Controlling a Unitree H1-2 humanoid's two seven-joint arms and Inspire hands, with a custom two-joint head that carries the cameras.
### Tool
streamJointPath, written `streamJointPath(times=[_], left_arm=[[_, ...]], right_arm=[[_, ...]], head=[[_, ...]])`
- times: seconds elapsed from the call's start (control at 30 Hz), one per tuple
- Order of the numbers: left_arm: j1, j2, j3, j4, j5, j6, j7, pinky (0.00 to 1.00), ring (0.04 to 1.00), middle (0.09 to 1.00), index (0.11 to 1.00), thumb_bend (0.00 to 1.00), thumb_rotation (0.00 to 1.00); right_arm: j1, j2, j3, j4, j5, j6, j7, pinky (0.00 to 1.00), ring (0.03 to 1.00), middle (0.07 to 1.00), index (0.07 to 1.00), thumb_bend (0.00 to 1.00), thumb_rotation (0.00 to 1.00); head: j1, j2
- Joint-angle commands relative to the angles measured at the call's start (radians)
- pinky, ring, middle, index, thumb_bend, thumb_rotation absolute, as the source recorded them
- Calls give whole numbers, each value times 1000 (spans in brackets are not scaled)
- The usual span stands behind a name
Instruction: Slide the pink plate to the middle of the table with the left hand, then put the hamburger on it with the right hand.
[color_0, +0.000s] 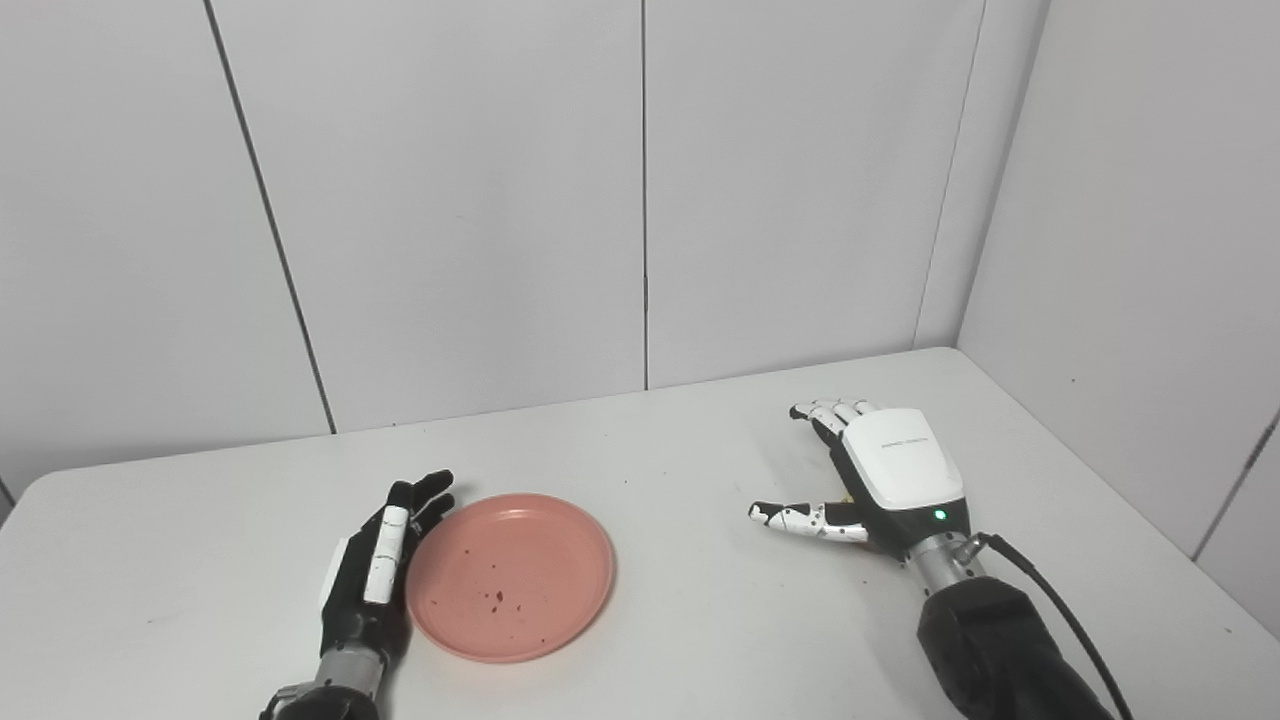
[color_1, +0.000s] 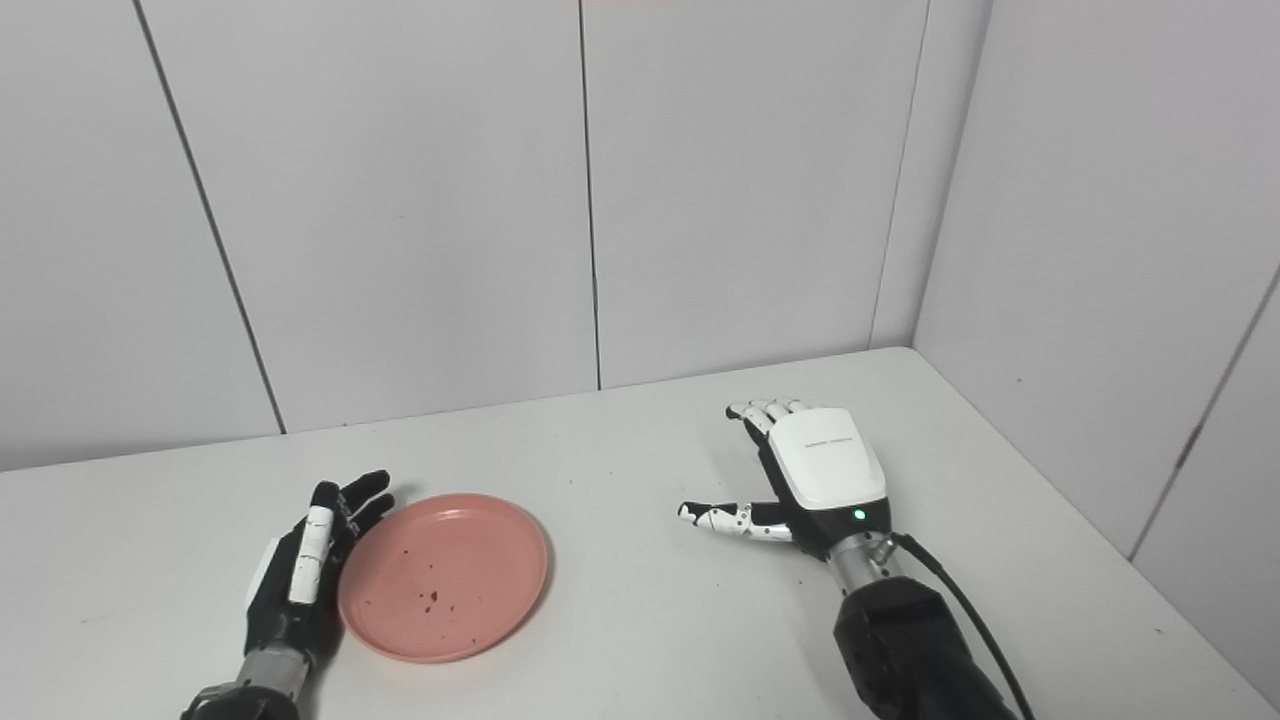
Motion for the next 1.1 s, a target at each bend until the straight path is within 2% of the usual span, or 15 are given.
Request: streamJointPath(times=[0.0,0.4,0.77,1.07], left_arm=[[-2,-3,0,3,-12,23,-4,932,860,863,664,888,840],[2,-1,-2,-1,-7,21,-3,940,860,857,661,886,845],[8,-1,-2,-14,-8,30,-4,935,855,854,657,883,839],[11,1,-5,-28,-8,45,-8,938,854,859,657,883,835]], right_arm=[[-64,-36,-2,15,5,23,-18,721,786,793,762,759,968],[-124,-65,22,176,68,41,-40,684,772,790,765,755,998],[-142,-80,48,259,103,55,-64,659,765,784,756,744,951],[-141,-91,68,311,151,44,-78,666,768,781,750,738,964]], head=[[1,1],[9,2],[13,6],[16,10]])
